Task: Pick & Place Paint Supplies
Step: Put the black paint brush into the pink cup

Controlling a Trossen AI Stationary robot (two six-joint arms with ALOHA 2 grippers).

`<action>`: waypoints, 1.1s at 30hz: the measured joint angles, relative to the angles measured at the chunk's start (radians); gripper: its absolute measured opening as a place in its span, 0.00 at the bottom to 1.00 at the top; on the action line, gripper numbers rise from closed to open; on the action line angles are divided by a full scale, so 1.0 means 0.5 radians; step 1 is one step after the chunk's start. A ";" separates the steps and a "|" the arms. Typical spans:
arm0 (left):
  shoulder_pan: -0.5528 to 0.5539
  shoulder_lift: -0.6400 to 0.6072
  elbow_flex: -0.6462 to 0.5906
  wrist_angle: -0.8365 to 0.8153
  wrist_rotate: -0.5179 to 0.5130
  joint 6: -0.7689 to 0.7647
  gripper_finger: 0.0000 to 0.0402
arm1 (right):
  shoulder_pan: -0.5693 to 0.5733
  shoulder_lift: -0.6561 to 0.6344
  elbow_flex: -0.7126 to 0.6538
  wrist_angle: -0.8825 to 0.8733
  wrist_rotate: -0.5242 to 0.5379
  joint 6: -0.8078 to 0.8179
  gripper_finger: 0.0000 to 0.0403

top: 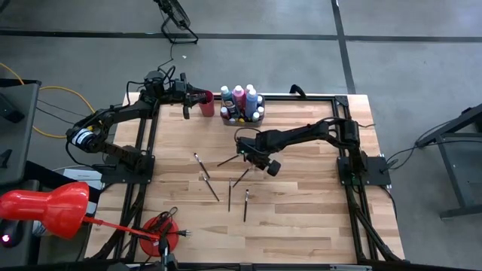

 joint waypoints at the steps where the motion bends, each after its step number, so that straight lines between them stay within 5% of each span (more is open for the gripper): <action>1: 0.000 0.000 0.000 -0.001 0.000 0.000 0.27 | 0.000 0.001 -0.001 -0.006 -0.004 -0.001 0.20; 9: 0.000 0.000 0.000 0.000 0.000 0.002 0.27 | 0.004 0.004 -0.004 -0.046 0.026 -0.042 0.02; 25: 0.000 0.000 0.000 0.000 0.001 -0.054 0.27 | -0.005 -0.032 -0.007 -0.069 0.163 -0.631 0.01; 33: 0.000 0.001 0.000 0.002 0.086 -0.149 0.27 | -0.019 -0.137 -0.015 -0.079 0.434 -0.877 0.01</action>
